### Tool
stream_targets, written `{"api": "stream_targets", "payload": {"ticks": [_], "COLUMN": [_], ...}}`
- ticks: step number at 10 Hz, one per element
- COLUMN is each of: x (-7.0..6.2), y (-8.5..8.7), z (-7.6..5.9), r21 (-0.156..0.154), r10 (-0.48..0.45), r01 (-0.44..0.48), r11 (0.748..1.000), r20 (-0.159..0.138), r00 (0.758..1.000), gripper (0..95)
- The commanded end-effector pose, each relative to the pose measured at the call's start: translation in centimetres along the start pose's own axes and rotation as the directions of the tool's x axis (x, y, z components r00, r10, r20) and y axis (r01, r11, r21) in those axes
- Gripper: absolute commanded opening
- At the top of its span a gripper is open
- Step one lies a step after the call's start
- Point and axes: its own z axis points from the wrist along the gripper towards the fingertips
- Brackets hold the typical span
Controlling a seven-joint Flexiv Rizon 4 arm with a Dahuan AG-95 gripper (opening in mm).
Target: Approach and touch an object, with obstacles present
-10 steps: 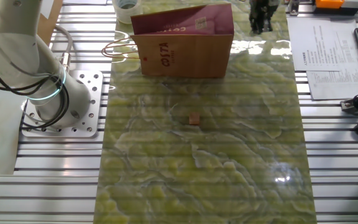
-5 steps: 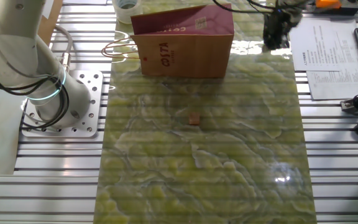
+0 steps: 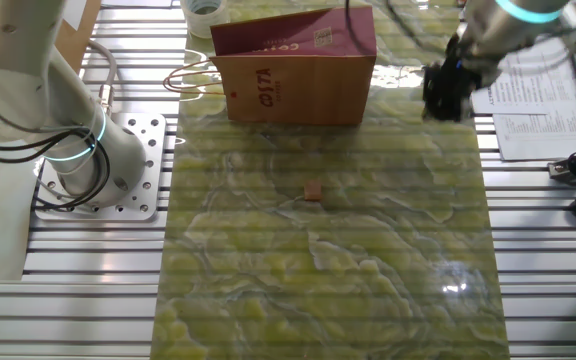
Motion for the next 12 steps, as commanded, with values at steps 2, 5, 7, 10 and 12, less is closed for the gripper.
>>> {"api": "stream_targets", "payload": {"ticks": [2, 5, 7, 10, 12], "x": [4.3, 4.7, 4.7, 4.7, 4.7], "y": [-2.6, -2.9, -2.9, -2.9, -2.9], "z": [1.0, 0.9, 0.9, 0.9, 0.9], "r21": [0.005, 0.02, -0.004, -0.001, 0.002], "r10": [-0.045, -0.054, 0.004, 0.025, 0.079], "r01": [0.045, 0.054, -0.004, -0.025, -0.079], "r11": [0.999, 0.998, 1.0, 1.0, 0.997], "r20": [-0.005, -0.006, 0.018, 0.024, 0.027], "r00": [0.999, 0.999, 1.0, 0.999, 0.997], "gripper": [0.0, 0.0, 0.0, 0.0, 0.0]}}
